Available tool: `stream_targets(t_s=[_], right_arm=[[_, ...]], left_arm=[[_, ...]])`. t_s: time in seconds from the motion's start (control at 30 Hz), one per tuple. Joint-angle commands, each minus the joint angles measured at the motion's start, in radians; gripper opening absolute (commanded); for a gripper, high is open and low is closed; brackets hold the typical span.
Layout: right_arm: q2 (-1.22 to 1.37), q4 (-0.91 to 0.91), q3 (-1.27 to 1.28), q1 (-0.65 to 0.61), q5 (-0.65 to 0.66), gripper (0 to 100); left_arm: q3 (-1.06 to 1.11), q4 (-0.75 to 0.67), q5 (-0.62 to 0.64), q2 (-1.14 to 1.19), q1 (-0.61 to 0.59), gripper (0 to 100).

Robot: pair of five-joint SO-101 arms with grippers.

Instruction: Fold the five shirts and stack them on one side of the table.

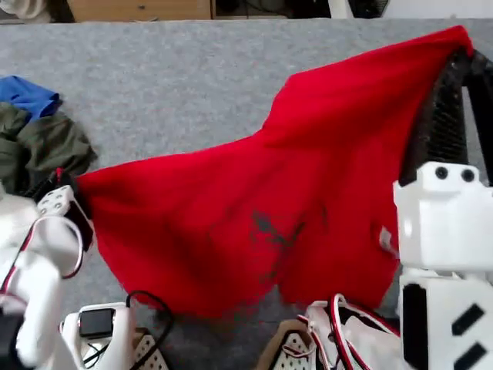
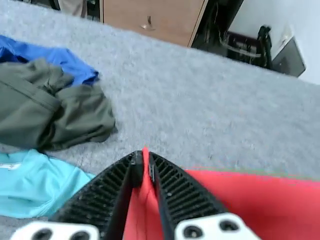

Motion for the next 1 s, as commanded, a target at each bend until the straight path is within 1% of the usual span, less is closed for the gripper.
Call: stream_targets(t_s=[0.0, 0.13, 0.2, 0.37, 0.47, 0.57, 0.67, 0.87, 0.97], right_arm=[[0.004, -0.029, 0.108, -0.015, 0.005, 0.4], [0.004, -0.087, 0.346, -0.016, 0.005, 0.4], [0.004, -0.144, 0.484, -0.016, 0.005, 0.4], [-0.004, -0.350, 0.840, -0.016, 0.003, 0.4], [-0.004, -0.483, 1.006, -0.016, 0.003, 0.4], [0.002, -0.631, 1.135, -0.016, 0.003, 0.4], [0.002, -0.801, 1.227, -0.016, 0.003, 0.4], [0.024, -1.099, 1.310, -0.015, 0.011, 0.4], [0.071, -1.209, 1.311, -0.008, 0.012, 0.4]], left_arm=[[0.140, -0.103, -0.006, 0.007, -0.008, 2], [0.290, -0.249, -0.002, 0.008, -0.006, 2], [0.362, -0.356, 0.000, 0.008, -0.003, 2], [0.580, -0.664, 0.002, 0.012, -0.002, 2], [0.628, -0.746, 0.002, 0.013, -0.006, 2], [0.615, -0.819, 0.006, 0.059, -0.008, 2], [0.548, -0.924, 0.064, 0.145, -0.008, 2], [0.353, -1.165, 0.144, 0.443, -0.009, 2], [0.239, -1.198, 0.144, 0.582, -0.009, 2]])
